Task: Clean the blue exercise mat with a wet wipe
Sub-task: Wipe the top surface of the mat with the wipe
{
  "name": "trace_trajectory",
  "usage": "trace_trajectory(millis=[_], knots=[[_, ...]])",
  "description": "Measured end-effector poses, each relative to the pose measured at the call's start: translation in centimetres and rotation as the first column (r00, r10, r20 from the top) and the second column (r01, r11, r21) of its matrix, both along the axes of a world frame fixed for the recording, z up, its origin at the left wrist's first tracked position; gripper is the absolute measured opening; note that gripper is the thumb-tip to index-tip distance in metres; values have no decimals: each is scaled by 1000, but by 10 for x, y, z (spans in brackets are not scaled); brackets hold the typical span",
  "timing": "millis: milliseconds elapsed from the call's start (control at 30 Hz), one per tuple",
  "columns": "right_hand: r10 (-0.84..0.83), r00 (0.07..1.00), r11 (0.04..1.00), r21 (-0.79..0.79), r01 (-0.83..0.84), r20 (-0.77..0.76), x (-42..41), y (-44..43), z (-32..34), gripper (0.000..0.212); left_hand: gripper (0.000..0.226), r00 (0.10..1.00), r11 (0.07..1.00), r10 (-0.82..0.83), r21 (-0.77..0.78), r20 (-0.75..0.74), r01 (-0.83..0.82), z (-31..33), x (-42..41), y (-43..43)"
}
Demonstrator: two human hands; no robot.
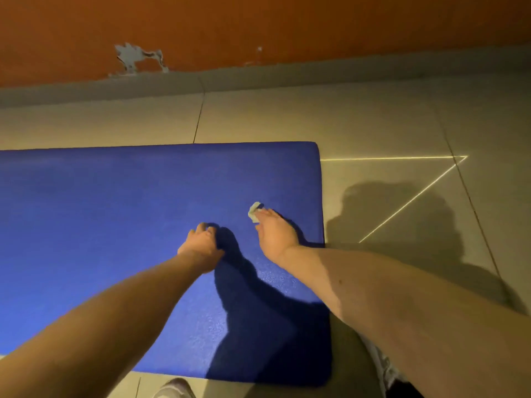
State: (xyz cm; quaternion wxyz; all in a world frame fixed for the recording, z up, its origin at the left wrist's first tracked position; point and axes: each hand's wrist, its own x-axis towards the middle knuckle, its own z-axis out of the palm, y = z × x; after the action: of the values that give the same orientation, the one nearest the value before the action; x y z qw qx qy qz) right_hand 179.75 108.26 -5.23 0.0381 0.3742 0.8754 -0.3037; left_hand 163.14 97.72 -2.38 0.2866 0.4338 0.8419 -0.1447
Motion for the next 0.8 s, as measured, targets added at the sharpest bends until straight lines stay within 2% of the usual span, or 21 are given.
trace_trajectory(millis=[67, 100, 167, 333, 600, 700, 800], knots=[[216, 972, 976, 5, -218, 94, 1, -11, -17, 53, 73, 999, 1000, 12, -14, -31, -12, 1, 1, 0], [266, 954, 964, -17, -266, 137, 2, -14, -23, 63, 75, 999, 1000, 10, -20, -42, -10, 0, 1, 0], [317, 924, 945, 4, -326, 213, 2, -14, -31, 72, 78, 999, 1000, 17, -10, -47, -18, -6, -7, -1], [371, 862, 896, 111, -430, 345, -17, -2, -36, 72, 80, 996, 997, 77, -10, -41, -78, -17, -20, -6], [448, 839, 836, 187, -515, 309, -44, 10, -45, 71, 93, 986, 985, 165, 54, -19, -163, -29, -28, 6], [431, 856, 841, 219, -496, 284, -41, 24, -46, 70, 99, 986, 987, 159, 31, -42, -158, -30, -29, 14], [178, 952, 936, 255, -242, 247, -29, 62, -47, 71, 111, 978, 981, 193, 1, -80, -194, -30, -35, 17]])
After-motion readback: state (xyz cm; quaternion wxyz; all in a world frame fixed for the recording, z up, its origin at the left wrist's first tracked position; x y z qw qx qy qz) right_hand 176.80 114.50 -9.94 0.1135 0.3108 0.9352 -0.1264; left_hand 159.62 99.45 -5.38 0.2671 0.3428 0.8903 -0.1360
